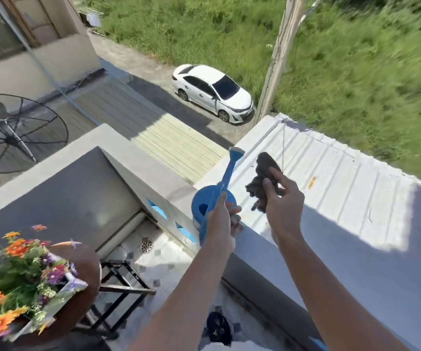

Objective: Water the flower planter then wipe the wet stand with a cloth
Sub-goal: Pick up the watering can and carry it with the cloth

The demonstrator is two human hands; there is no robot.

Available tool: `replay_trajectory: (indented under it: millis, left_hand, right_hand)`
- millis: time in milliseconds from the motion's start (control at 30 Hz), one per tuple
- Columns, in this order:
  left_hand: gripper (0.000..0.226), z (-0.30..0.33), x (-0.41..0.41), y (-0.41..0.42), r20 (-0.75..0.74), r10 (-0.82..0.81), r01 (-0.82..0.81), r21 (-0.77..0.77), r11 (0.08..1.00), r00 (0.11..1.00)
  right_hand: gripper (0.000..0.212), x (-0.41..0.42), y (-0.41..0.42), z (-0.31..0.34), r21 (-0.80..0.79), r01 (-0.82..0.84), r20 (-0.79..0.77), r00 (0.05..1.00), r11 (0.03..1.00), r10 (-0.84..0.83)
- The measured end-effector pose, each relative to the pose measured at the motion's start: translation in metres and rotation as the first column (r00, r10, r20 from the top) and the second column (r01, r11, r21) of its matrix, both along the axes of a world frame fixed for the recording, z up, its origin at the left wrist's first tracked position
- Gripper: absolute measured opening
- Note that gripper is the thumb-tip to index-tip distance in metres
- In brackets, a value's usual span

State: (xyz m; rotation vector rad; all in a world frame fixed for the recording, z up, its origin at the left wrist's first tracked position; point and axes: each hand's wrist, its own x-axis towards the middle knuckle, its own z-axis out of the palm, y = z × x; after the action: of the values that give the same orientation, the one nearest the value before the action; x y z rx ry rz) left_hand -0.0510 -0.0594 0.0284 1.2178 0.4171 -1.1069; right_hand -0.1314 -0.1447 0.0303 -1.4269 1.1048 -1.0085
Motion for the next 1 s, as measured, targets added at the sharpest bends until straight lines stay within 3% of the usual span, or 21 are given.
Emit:
replay_trajectory:
  millis: [167, 333, 467, 767, 1000]
  left_hand:
    - [0.036, -0.010, -0.002, -0.034, -0.206, 0.256, -0.286, -0.129, 0.949, 0.944]
    - [0.041, -0.024, 0.001, -0.041, -0.119, 0.371, -0.379, -0.057, 0.923, 0.921]
    - [0.024, -0.020, 0.004, -0.025, -0.042, 0.367, -0.368, -0.035, 0.929, 0.929]
    - [0.025, -0.039, 0.064, 0.063, 0.197, 0.336, -0.342, -0.003, 0.940, 0.921]
    - [0.023, -0.093, 0.109, 0.142, 0.358, 0.155, -0.218, 0.143, 0.965, 0.921]
  right_hand:
    - [0.031, -0.020, -0.012, -0.006, 0.067, -0.009, 0.050, 0.999, 0.998, 0.006]
    - [0.030, -0.016, -0.008, -0.007, 0.067, -0.055, 0.017, 0.998, 0.996, 0.054]
    - [0.029, -0.011, 0.002, -0.006, 0.101, -0.133, 0.045, 0.991, 0.986, 0.129]
    - [0.028, 0.018, 0.039, -0.008, 0.176, -0.358, 0.119, 0.932, 0.917, 0.341]
    - [0.023, 0.071, 0.099, -0.049, 0.290, -0.485, 0.077, 0.871, 0.825, 0.485]
